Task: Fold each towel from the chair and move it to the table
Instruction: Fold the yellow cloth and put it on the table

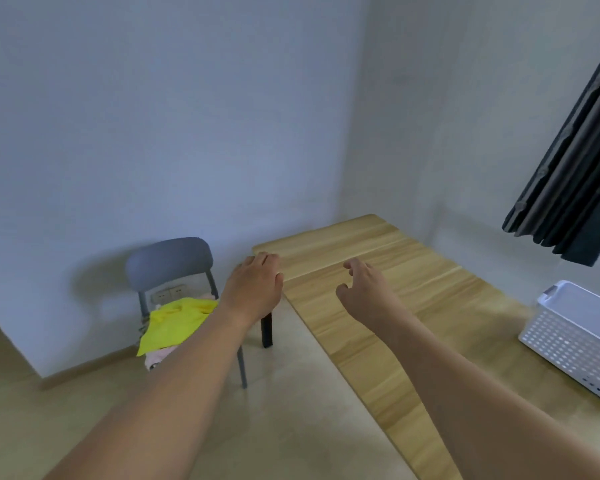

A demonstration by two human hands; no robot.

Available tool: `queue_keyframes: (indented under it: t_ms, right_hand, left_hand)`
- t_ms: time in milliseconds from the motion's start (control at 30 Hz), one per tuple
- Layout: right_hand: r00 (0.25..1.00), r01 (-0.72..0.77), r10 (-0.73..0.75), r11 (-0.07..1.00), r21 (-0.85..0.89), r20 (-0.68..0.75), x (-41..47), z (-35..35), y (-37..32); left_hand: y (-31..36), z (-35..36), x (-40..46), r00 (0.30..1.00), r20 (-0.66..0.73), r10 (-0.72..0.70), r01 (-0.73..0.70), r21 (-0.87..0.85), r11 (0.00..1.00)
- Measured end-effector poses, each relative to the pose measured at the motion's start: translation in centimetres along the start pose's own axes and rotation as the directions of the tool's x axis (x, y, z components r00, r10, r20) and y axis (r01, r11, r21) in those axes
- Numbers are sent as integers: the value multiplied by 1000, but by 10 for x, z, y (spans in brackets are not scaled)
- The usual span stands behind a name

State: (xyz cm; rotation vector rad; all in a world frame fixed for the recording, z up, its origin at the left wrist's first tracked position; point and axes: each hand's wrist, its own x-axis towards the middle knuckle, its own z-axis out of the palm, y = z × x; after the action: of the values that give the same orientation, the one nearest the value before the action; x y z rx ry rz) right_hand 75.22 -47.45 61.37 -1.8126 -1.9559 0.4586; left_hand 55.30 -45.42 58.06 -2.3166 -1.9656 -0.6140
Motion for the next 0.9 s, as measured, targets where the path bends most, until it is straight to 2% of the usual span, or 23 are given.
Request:
queue_keyframes:
  t_ms: [100, 267, 400, 600, 767, 900]
  right_hand:
    - [1000, -17, 17, 1000, 16, -22, 7, 38, -55]
    - [999, -30, 28, 999, 37, 46, 15, 97, -137]
    - [998, -32, 31, 999, 33, 48, 33, 122, -174]
    - [987, 0, -15, 995, 95, 158, 83, 188, -230]
    - [962, -70, 33, 990, 126, 272, 134, 263, -279]
    - [946, -184, 147, 977, 106, 289, 173, 311, -303]
  left_hand:
    - [-67, -17, -3, 1000, -21, 10, -10, -26, 1000]
    - [-180, -31, -7, 999, 24, -34, 36, -74, 997]
    - [-242, -39, -2, 997, 56, -61, 65, -81, 995]
    - [-326, -28, -1, 992, 79, -104, 110, -84, 990]
    - [-426, -20, 25, 980, 138, -143, 152, -52, 987]
    - [-506, -5, 55, 965, 201, -166, 183, -69, 981]
